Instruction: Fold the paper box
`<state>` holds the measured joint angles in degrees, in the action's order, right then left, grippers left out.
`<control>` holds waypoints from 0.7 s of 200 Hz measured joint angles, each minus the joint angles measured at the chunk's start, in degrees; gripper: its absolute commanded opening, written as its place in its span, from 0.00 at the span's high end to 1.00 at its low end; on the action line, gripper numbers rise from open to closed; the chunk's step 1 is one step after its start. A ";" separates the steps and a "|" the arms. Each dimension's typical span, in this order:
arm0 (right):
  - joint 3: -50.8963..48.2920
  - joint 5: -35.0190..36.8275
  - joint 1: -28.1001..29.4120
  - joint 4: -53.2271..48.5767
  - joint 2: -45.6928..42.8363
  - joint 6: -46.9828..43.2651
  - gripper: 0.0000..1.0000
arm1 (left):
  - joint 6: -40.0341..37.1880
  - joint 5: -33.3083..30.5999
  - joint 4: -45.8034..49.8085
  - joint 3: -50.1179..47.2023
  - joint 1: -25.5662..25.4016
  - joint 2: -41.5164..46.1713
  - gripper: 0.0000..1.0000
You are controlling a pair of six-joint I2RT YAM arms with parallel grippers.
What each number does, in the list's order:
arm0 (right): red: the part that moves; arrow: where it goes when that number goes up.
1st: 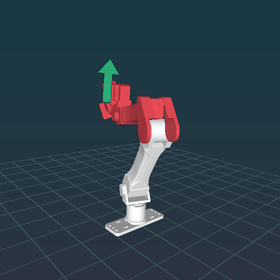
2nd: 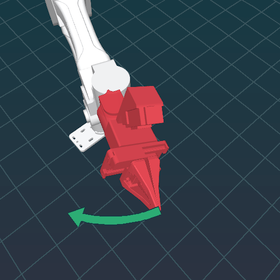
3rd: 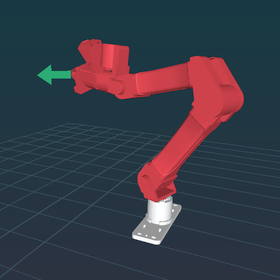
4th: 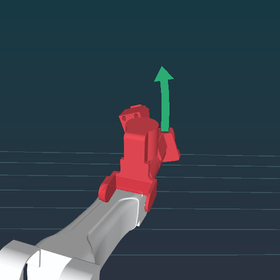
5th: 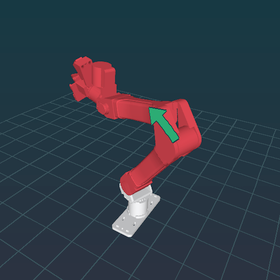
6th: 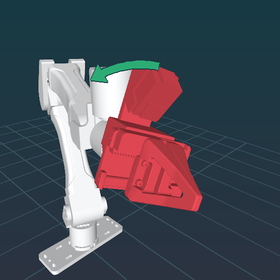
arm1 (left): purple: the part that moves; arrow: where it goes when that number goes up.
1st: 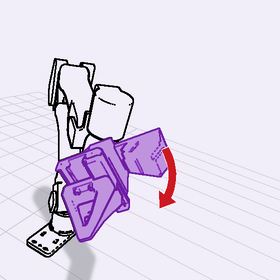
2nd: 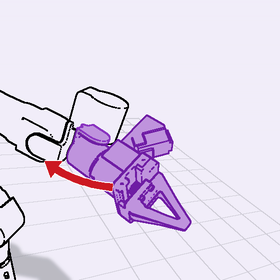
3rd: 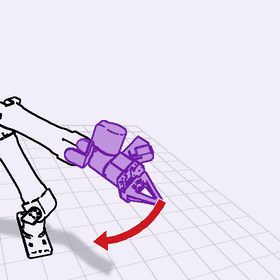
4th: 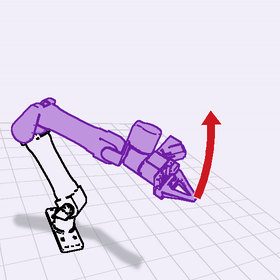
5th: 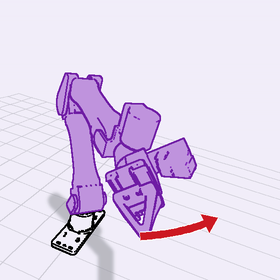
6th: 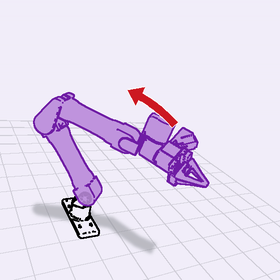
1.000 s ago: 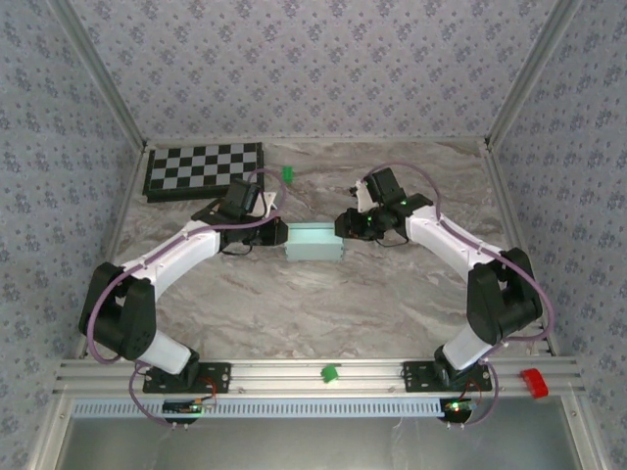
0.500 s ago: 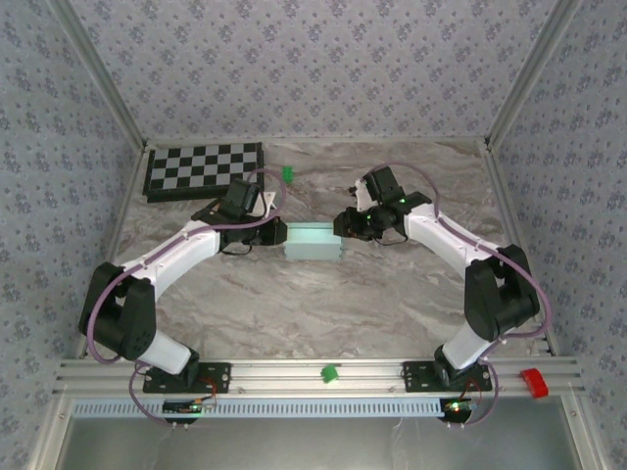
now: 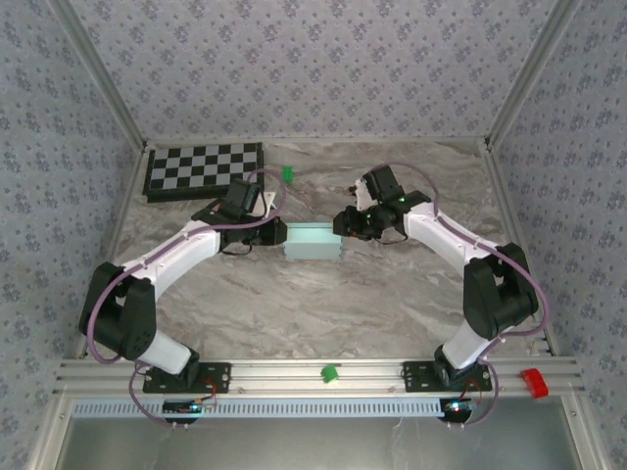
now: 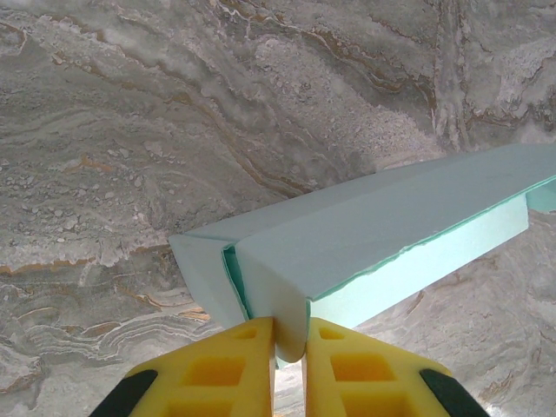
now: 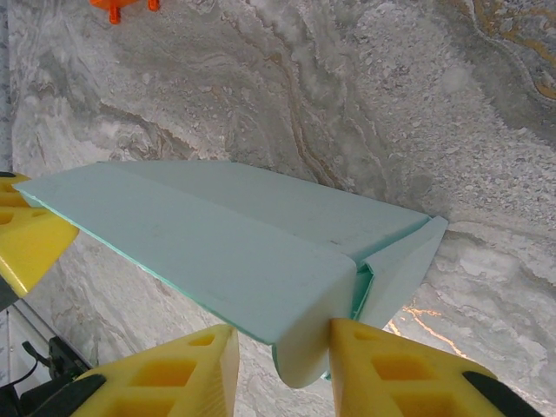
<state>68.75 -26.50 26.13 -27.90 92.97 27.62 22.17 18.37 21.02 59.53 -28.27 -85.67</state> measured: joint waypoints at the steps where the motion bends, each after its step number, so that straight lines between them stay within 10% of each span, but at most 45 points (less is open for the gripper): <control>1: 0.00 0.00 0.00 -0.02 0.00 -0.02 0.71 | 0.00 0.00 0.02 0.00 0.00 0.00 0.84; 140: 0.94 5.99 1.27 -2.10 0.07 -3.08 0.91 | -0.02 -0.48 0.00 0.02 -0.37 -0.02 0.84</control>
<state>69.69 -20.51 27.40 -30.00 93.03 24.53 22.15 17.89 21.02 59.55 -28.64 -85.69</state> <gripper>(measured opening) 0.092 0.155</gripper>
